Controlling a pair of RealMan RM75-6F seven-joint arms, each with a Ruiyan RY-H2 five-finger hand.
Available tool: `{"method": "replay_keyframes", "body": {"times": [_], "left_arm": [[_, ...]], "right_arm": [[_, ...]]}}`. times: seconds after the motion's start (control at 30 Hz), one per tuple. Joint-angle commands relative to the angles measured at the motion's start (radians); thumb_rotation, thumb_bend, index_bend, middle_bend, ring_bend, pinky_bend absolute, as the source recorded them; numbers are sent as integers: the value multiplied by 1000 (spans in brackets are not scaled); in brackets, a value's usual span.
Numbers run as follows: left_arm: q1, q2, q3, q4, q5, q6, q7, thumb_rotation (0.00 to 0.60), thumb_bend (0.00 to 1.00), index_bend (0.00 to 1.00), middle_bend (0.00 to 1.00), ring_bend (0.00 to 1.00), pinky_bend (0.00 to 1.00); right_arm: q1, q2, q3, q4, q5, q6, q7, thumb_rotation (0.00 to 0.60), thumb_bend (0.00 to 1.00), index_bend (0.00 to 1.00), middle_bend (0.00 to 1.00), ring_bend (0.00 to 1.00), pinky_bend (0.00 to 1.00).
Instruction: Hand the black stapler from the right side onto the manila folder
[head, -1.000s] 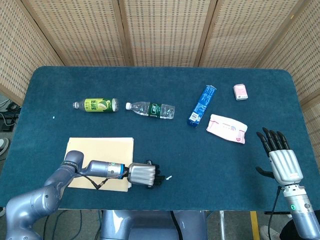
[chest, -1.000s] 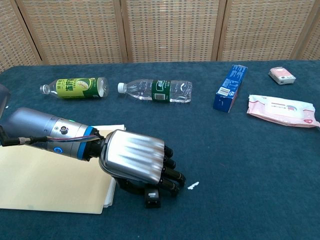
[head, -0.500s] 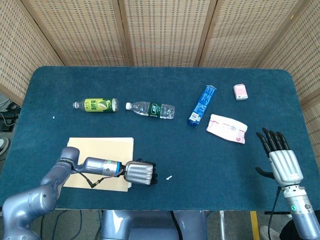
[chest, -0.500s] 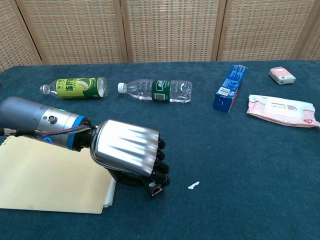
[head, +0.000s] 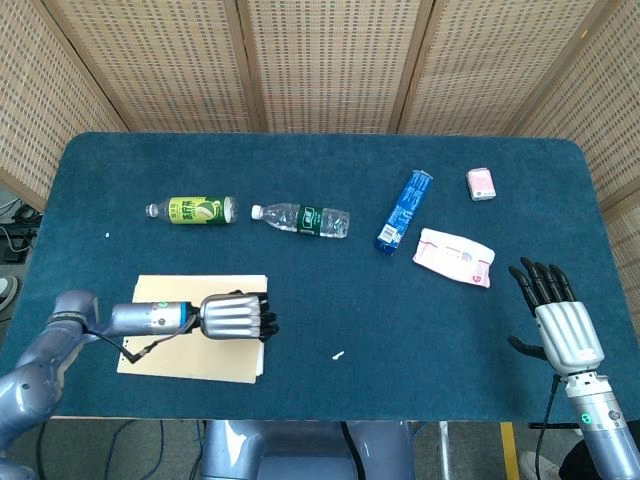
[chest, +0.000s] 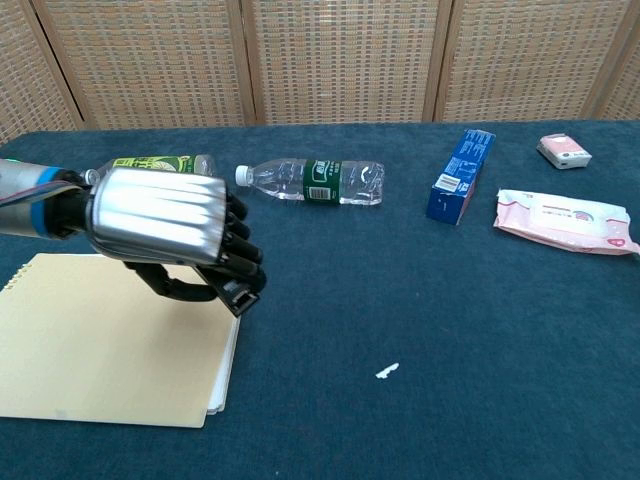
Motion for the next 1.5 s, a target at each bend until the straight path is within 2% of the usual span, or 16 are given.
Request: {"method": "replay_keyframes", "body": {"times": [0.03, 0.23, 0.5, 0.53, 0.6, 0.67, 0.73, 0.9, 1.07, 1.13, 1.17, 1.23, 1.3, 1.33, 1.43, 1.5], "left_arm": [[107, 49, 17, 1, -39, 24, -34, 600, 569, 786, 583, 641, 603], [210, 40, 37, 73, -54, 15, -85, 600, 568, 787, 583, 642, 603], [253, -16, 43, 170, -52, -7, -132, 600, 554, 749, 564, 641, 598], [253, -19, 45, 177, -51, -9, -131, 600, 513, 673, 519, 613, 573], [253, -21, 50, 191, -45, -18, -131, 600, 363, 433, 368, 472, 467], [253, -19, 49, 194, -47, -20, -140, 600, 154, 124, 132, 227, 307], [254, -13, 48, 192, -48, -15, -152, 600, 62, 15, 21, 103, 233], [260, 13, 13, 169, -74, 84, -191, 600, 0, 0, 0, 0, 170], [276, 48, -125, 110, -189, 277, -260, 600, 0, 0, 0, 0, 129], [290, 77, -192, 60, -254, 317, -281, 600, 0, 0, 0, 0, 63], [315, 103, -242, 3, -321, 300, -284, 600, 0, 0, 0, 0, 36], [360, 171, -287, -166, -398, 249, -204, 600, 0, 0, 0, 0, 0], [402, 245, -303, -354, -443, 223, -70, 600, 0, 0, 0, 0, 0], [447, 290, -316, -508, -492, 219, 11, 600, 0, 0, 0, 0, 0], [545, 383, -305, -828, -608, 171, 190, 600, 0, 0, 0, 0, 0], [568, 408, -302, -916, -643, 152, 239, 600, 0, 0, 0, 0, 0]], "right_arm": [[-1, 0, -2, -4, -5, 3, -5, 600, 0, 0, 0, 0, 0], [-4, -2, -6, -15, -18, 8, -21, 600, 0, 0, 0, 0, 0], [-7, -2, -6, -18, -17, 5, -32, 600, 0, 0, 0, 0, 0], [-7, -2, -6, -18, -17, 5, -33, 600, 0, 0, 0, 0, 0], [-7, -3, -7, -18, -18, 3, -34, 600, 0, 0, 0, 0, 0], [-6, -3, -6, -17, -17, 2, -35, 600, 0, 0, 0, 0, 0], [-7, -4, -6, -18, -17, 1, -35, 600, 0, 0, 0, 0, 0], [-9, 1, -9, -21, -25, 4, -34, 600, 0, 0, 0, 0, 0], [-11, 5, -12, -27, -33, 8, -37, 600, 0, 0, 0, 0, 0], [-13, 7, -13, -31, -38, 11, -38, 600, 0, 0, 0, 0, 0], [-14, 8, -13, -33, -40, 15, -38, 600, 0, 0, 0, 0, 0], [-16, 8, -11, -32, -38, 19, -37, 600, 0, 0, 0, 0, 0], [-17, 7, -8, -29, -36, 21, -35, 600, 0, 0, 0, 0, 0], [-19, 5, -6, -25, -33, 24, -33, 600, 0, 0, 0, 0, 0], [-20, 0, -2, -15, -28, 26, -27, 600, 0, 0, 0, 0, 0], [-20, 0, -1, -13, -27, 26, -25, 600, 0, 0, 0, 0, 0]]}}
